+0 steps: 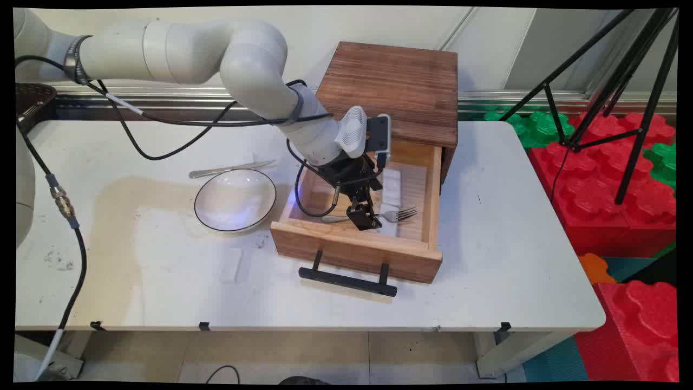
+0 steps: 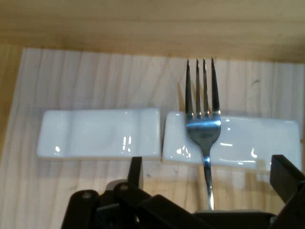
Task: Pick up the knife from the left of the white plate
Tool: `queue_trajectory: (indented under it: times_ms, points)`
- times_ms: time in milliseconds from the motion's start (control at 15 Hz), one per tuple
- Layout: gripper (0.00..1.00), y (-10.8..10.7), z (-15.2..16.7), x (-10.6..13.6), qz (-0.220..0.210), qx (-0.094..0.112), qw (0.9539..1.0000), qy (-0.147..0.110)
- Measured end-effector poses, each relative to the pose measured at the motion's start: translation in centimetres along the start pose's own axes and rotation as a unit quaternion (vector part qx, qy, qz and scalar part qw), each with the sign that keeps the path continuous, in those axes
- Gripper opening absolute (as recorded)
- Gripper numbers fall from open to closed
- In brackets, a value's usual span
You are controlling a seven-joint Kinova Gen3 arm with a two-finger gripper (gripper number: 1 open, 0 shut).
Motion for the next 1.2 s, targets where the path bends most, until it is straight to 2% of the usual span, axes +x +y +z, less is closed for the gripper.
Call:
queue_trajectory:
  times_ms: [667, 1200]
  points:
    - [1.0, 0.8, -3.5, 0.8, 0.007, 0.009, 0.9998, 0.017]
    - [1.0, 2.0, -9.7, 0.1, 0.01, 0.012, 0.9995, 0.028]
